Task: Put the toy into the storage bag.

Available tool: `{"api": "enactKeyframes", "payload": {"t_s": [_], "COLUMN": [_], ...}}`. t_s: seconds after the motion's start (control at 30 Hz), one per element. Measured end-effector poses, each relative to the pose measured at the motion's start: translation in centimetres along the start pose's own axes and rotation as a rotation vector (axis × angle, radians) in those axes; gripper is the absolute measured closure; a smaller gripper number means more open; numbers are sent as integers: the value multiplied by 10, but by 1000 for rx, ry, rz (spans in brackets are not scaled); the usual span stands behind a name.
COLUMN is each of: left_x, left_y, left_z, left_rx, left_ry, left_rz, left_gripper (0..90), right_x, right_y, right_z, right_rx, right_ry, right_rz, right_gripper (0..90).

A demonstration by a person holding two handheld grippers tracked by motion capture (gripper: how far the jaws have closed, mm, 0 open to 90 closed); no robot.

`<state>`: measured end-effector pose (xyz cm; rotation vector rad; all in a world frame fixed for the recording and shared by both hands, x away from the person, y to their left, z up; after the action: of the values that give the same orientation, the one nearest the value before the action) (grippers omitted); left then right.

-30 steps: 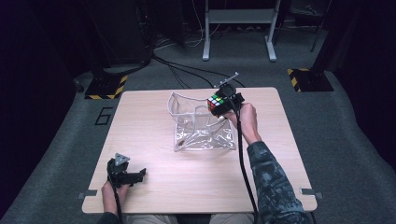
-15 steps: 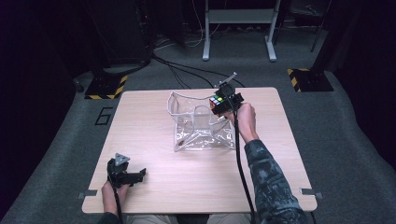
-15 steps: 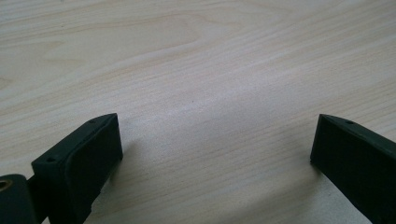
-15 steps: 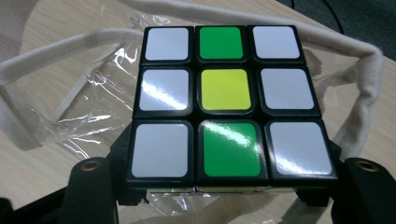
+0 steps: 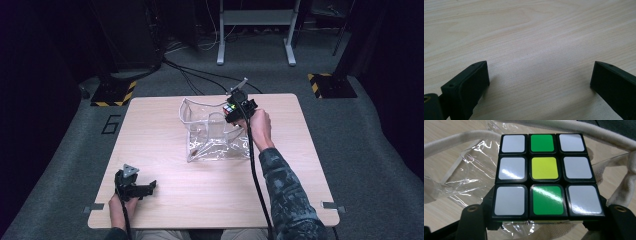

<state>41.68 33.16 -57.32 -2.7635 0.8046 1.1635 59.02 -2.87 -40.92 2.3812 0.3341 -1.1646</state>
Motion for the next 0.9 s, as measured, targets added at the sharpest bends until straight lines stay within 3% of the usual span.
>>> {"api": "enactKeyframes", "payload": {"t_s": [0.43,0.53,0.73,0.9], "left_x": [0,0,0,0], "left_y": [0,0,0,0], "left_z": [0,0,0,0], "left_rx": [2,2,3,3], "left_ry": [-1,-1,0,-1], "left_rz": [3,3,2,4], "left_gripper": [23,23,26,26], "right_x": [3,2,-9,-25], "right_y": [-2,-1,-4,-5], "right_z": [0,-1,-3,-2], "right_rx": [-51,-43,-29,12], "right_ry": [-27,-12,55,110], "right_rz": [38,32,-51,-97], "right_gripper": [325,260,55,10]}}
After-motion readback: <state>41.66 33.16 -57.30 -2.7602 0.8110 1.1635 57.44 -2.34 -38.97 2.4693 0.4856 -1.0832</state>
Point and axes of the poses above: each handheld gripper's, and its own axes: x roughly forward along the jaws, z roughly out of its underside, y roughly to its right, the point moved 6 cm from there along x, roughly forward along the jaws, and after that the axes turned 13 degrees about z, right-handed, at the moved point
